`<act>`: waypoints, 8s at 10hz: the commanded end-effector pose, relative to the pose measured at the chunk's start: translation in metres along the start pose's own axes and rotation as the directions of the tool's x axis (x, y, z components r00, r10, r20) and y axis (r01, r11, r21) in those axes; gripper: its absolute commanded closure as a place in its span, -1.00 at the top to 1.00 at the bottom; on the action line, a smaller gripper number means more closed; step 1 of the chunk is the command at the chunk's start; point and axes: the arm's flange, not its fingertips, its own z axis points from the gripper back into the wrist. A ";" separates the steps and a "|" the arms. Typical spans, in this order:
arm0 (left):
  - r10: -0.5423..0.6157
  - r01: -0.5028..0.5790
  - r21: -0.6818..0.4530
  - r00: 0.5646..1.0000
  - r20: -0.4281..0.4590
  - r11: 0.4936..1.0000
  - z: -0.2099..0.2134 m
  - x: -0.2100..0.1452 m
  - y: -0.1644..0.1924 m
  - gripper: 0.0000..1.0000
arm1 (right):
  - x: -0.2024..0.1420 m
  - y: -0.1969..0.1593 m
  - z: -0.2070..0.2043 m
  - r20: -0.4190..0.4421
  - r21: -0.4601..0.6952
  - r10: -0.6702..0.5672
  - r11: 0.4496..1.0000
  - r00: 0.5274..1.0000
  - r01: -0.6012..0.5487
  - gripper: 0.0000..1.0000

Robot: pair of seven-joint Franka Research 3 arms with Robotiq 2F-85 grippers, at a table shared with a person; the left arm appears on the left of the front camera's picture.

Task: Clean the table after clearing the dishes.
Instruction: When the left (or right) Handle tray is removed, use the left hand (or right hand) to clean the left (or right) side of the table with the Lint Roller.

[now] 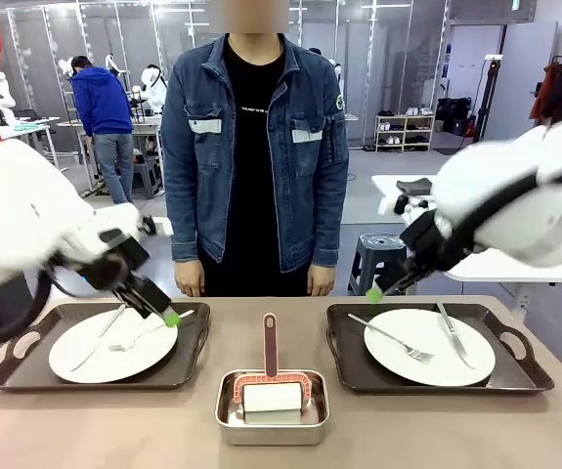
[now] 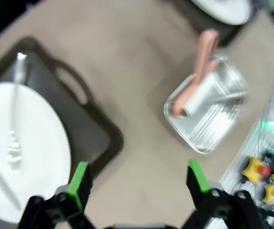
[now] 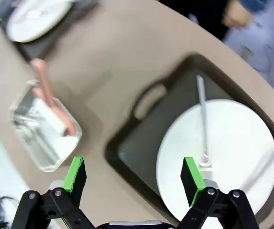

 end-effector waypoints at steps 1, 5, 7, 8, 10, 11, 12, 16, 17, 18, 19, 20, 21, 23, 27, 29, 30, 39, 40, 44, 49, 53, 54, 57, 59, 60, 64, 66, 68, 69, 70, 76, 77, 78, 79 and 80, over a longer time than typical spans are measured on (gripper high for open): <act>0.085 -0.084 -0.186 0.996 0.000 0.979 0.044 -0.007 0.040 1.00 | 0.002 -0.046 0.003 -0.018 0.229 -0.102 0.968 0.995 0.104 1.00; 0.278 -0.135 -0.503 0.935 0.221 0.854 0.124 -0.085 0.091 1.00 | -0.057 -0.107 0.055 0.072 0.593 -0.310 0.778 0.948 0.209 1.00; 0.329 -0.114 -0.556 0.894 0.303 0.823 0.166 -0.159 0.128 1.00 | -0.117 -0.145 0.084 0.096 0.676 -0.440 0.687 0.893 0.266 1.00; 0.377 -0.120 -0.579 0.858 0.347 0.806 0.182 -0.195 0.143 1.00 | -0.148 -0.164 0.101 0.132 0.676 -0.555 0.657 0.822 0.335 1.00; 0.481 -0.181 -0.582 0.772 0.415 0.793 0.210 -0.263 0.169 1.00 | -0.205 -0.192 0.135 0.163 0.660 -0.653 0.630 0.740 0.410 1.00; 0.549 -0.264 -0.567 0.724 0.417 0.780 0.225 -0.301 0.180 1.00 | -0.235 -0.204 0.148 0.176 0.659 -0.697 0.608 0.695 0.443 1.00; 0.607 -0.341 -0.555 0.680 0.411 0.758 0.238 -0.333 0.184 1.00 | -0.258 -0.213 0.155 0.158 0.643 -0.732 0.586 0.662 0.494 1.00; 0.633 -0.380 -0.530 0.625 0.458 0.758 0.250 -0.372 0.182 1.00 | -0.287 -0.224 0.165 0.188 0.617 -0.743 0.598 0.642 0.512 1.00; 0.633 -0.380 -0.530 0.625 0.458 0.758 0.250 -0.372 0.182 1.00 | -0.287 -0.224 0.165 0.188 0.617 -0.743 0.598 0.642 0.512 1.00; 0.633 -0.380 -0.530 0.625 0.458 0.758 0.250 -0.372 0.182 1.00 | -0.287 -0.224 0.165 0.188 0.617 -0.743 0.598 0.642 0.512 1.00; 0.633 -0.380 -0.530 0.625 0.458 0.758 0.250 -0.372 0.182 1.00 | -0.287 -0.224 0.165 0.188 0.617 -0.743 0.598 0.642 0.512 1.00; 0.633 -0.380 -0.530 0.625 0.458 0.758 0.250 -0.372 0.182 1.00 | -0.287 -0.224 0.165 0.188 0.617 -0.743 0.598 0.642 0.512 1.00; 0.633 -0.380 -0.530 0.625 0.458 0.758 0.250 -0.372 0.182 1.00 | -0.287 -0.224 0.165 0.188 0.617 -0.743 0.598 0.642 0.512 1.00; 0.633 -0.380 -0.530 0.625 0.458 0.758 0.250 -0.372 0.182 1.00 | -0.287 -0.224 0.165 0.188 0.617 -0.743 0.598 0.642 0.512 1.00; 0.633 -0.380 -0.530 0.625 0.458 0.758 0.250 -0.372 0.182 1.00 | -0.287 -0.224 0.165 0.188 0.617 -0.743 0.598 0.642 0.512 1.00; 0.633 -0.380 -0.530 0.625 0.458 0.758 0.250 -0.372 0.182 1.00 | -0.287 -0.224 0.165 0.188 0.617 -0.743 0.598 0.642 0.512 1.00; 0.633 -0.380 -0.530 0.625 0.458 0.758 0.250 -0.372 0.182 1.00 | -0.287 -0.224 0.165 0.188 0.617 -0.743 0.598 0.642 0.512 1.00; 0.633 -0.380 -0.530 0.625 0.458 0.758 0.250 -0.372 0.182 1.00 | -0.287 -0.224 0.165 0.188 0.617 -0.743 0.598 0.642 0.512 1.00; 0.633 -0.384 -0.529 0.630 0.450 0.757 0.248 -0.370 0.182 1.00 | -0.287 -0.224 0.165 0.188 0.617 -0.743 0.598 0.642 0.512 1.00; 0.212 -0.154 -0.220 0.939 0.271 0.963 0.259 -0.165 0.136 1.00 | -0.287 -0.224 0.165 0.188 0.617 -0.743 0.598 0.642 0.512 1.00; -0.373 0.378 0.030 0.922 -0.104 0.925 0.117 0.041 -0.006 1.00 | -0.287 -0.224 0.165 0.188 0.617 -0.743 0.598 0.642 0.512 1.00; -0.511 0.510 -0.068 0.827 -0.234 0.857 0.049 0.047 -0.059 1.00 | -0.287 -0.224 0.165 0.188 0.617 -0.743 0.598 0.642 0.512 1.00; -0.485 0.482 -0.069 0.851 -0.201 0.873 0.048 0.065 -0.056 1.00 | -0.287 -0.224 0.165 0.188 0.617 -0.743 0.598 0.642 0.512 1.00; -0.485 0.482 -0.069 0.851 -0.201 0.873 0.048 0.065 -0.056 1.00 | -0.287 -0.224 0.165 0.188 0.617 -0.743 0.598 0.642 0.512 1.00; -0.494 0.488 -0.079 0.845 -0.204 0.869 0.047 0.063 -0.054 1.00 | -0.287 -0.224 0.165 0.188 0.617 -0.743 0.598 0.642 0.512 1.00; -0.559 0.568 -0.064 0.775 -0.294 0.821 0.032 0.094 -0.071 1.00 | -0.287 -0.224 0.165 0.188 0.617 -0.743 0.598 0.642 0.512 1.00; -0.702 0.677 -0.222 0.603 -0.378 0.701 -0.025 0.184 -0.101 1.00 | -0.287 -0.224 0.165 0.188 0.617 -0.743 0.598 0.642 0.512 1.00; -0.705 0.651 -0.284 0.591 -0.393 0.704 -0.046 0.205 -0.105 1.00 | -0.287 -0.224 0.165 0.188 0.617 -0.743 0.598 0.642 0.512 1.00; -0.683 0.598 -0.334 0.608 -0.404 0.729 -0.073 0.213 -0.098 1.00 | -0.287 -0.224 0.165 0.188 0.617 -0.743 0.598 0.642 0.512 1.00; -0.688 0.582 -0.368 0.606 -0.398 0.725 -0.088 0.215 -0.097 1.00 | -0.287 -0.224 0.165 0.188 0.617 -0.743 0.598 0.642 0.512 1.00; -0.693 0.577 -0.384 0.609 -0.385 0.720 -0.101 0.215 -0.096 1.00 | -0.287 -0.224 0.165 0.188 0.617 -0.743 0.598 0.642 0.512 1.00; -0.702 0.501 -0.499 0.579 -0.414 0.707 -0.165 0.196 -0.098 1.00 | -0.287 -0.224 0.165 0.188 0.617 -0.743 0.598 0.642 0.512 1.00; -0.705 0.495 -0.510 0.576 -0.414 0.704 -0.169 0.193 -0.100 1.00 | -0.287 -0.224 0.165 0.188 0.617 -0.743 0.598 0.642 0.512 1.00; -0.705 0.488 -0.515 0.567 -0.427 0.705 -0.174 0.190 -0.101 1.00 | -0.287 -0.224 0.165 0.188 0.617 -0.743 0.598 0.642 0.512 1.00; -0.706 0.476 -0.528 0.558 -0.436 0.703 -0.179 0.189 -0.100 0.57 | -0.287 -0.224 0.165 0.188 0.617 -0.743 0.598 0.642 0.512 1.00; -0.706 0.477 -0.526 0.555 -0.440 0.704 -0.181 0.190 -0.101 -0.14 | -0.287 -0.224 0.165 0.188 0.617 -0.743 0.598 0.642 0.512 1.00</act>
